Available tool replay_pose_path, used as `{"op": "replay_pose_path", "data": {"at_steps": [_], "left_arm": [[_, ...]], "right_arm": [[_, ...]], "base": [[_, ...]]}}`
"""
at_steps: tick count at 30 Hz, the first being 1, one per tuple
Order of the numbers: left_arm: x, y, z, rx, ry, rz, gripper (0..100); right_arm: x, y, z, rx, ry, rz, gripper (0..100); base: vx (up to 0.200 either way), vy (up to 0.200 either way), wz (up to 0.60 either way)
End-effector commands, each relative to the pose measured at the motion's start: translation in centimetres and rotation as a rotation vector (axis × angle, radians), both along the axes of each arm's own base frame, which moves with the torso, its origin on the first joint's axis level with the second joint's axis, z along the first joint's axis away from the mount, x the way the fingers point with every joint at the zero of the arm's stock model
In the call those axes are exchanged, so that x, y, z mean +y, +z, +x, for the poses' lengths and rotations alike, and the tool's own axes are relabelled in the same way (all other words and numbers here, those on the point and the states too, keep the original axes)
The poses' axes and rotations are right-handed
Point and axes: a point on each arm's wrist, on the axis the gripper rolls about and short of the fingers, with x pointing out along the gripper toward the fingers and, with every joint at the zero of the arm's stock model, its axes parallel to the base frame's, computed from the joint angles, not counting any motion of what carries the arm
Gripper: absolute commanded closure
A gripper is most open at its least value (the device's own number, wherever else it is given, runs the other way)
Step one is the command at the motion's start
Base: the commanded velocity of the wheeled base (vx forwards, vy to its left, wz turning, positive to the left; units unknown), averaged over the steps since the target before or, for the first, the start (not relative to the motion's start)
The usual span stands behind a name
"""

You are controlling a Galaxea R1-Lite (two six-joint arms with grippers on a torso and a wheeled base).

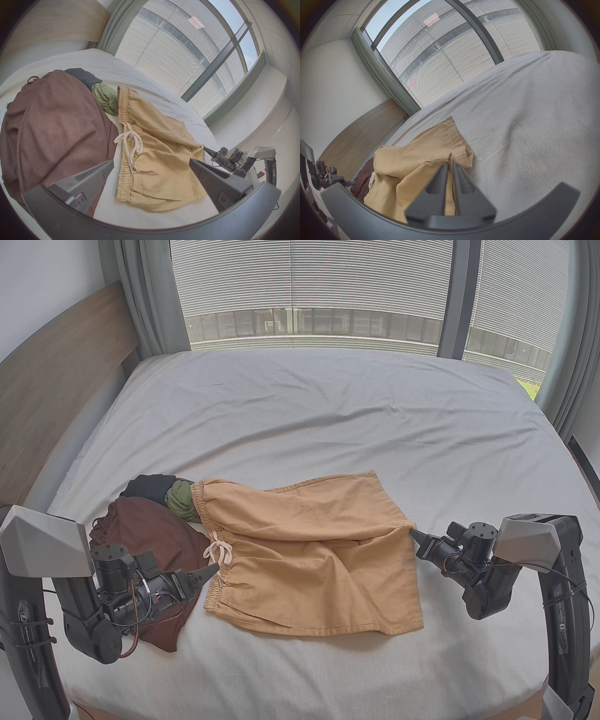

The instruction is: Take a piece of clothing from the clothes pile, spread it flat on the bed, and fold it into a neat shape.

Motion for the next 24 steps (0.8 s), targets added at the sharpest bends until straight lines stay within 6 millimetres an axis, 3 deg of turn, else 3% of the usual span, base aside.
{"op": "replay_pose_path", "data": {"at_steps": [1, 4, 7, 13, 24], "left_arm": [[0.0, -0.2, -0.1, 0.011, -0.001, 0.002, 0], [0.1, -0.3, -0.4, 0.021, 0.000, 0.001, 0], [0.1, -0.6, -0.7, 0.045, -0.004, 0.002, 0], [0.2, -1.4, -1.3, 0.090, -0.002, -0.004, 0], [0.1, -3.8, -1.5, 0.182, 0.000, 0.000, 0]], "right_arm": [[0.0, -0.1, -0.1, 0.004, -0.001, 0.000, 0], [-0.1, 0.0, -0.7, 0.020, -0.002, -0.004, 0], [-0.3, 2.0, -1.9, 0.017, 0.002, -0.010, 0], [-0.5, 4.2, -4.2, 0.044, 0.006, -0.017, 0], [0.1, 4.0, -4.7, 0.053, 0.023, -0.020, 0]], "base": [[0.000, 0.000, 0.00], [0.000, 0.000, 0.00], [0.000, 0.000, 0.00], [0.000, 0.000, 0.00], [0.000, 0.000, 0.00]]}}
